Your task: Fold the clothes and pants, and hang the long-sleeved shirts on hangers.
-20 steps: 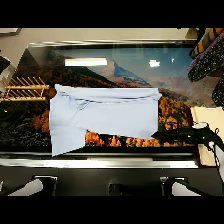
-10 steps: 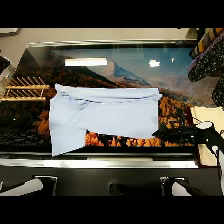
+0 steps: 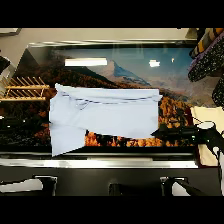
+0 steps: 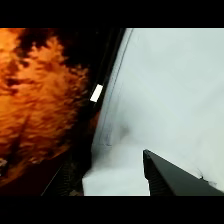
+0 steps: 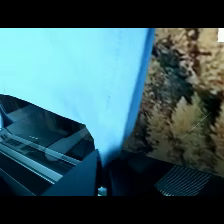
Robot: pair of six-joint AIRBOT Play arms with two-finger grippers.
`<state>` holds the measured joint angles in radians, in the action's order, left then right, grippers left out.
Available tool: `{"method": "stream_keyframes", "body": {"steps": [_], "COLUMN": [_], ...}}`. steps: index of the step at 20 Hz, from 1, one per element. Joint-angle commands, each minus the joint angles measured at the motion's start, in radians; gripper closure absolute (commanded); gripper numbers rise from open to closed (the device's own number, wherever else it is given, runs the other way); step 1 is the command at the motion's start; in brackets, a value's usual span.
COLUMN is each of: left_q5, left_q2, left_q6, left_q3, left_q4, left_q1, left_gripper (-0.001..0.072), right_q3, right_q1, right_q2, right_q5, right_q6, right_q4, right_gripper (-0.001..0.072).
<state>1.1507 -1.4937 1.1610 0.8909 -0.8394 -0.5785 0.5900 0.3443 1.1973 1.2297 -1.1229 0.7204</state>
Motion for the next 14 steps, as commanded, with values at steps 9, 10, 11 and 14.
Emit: {"method": "stream_keyframes", "body": {"steps": [9,10,11,14], "left_q5": [-0.076,-0.069,-0.059,-0.031], "left_q2": [-0.032,-0.032,-0.03,0.0], "left_q6": [-0.029,-0.029,-0.029,-0.058], "left_q3": [0.002,0.004,0.009,0.045], "left_q4": [0.003,0.003,0.013,0.084], "left_q1": [0.08,0.081,0.081,0.089], "left_gripper": [0.0512,0.069,0.0688,0.069], "right_q3": [0.001,0.001,0.001,0.024], "right_q1": [-0.001,-0.006,-0.016,-0.109], "right_q2": [-0.037,-0.045,-0.053,-0.067], "right_q5": [0.023,0.016,0.003,-0.097], "right_q6": [0.006,0.01,0.017,0.035], "right_q4": [-0.016,-0.018,-0.022,-0.034], "right_gripper": [0.0681,0.0682,0.0682,0.0683]}}
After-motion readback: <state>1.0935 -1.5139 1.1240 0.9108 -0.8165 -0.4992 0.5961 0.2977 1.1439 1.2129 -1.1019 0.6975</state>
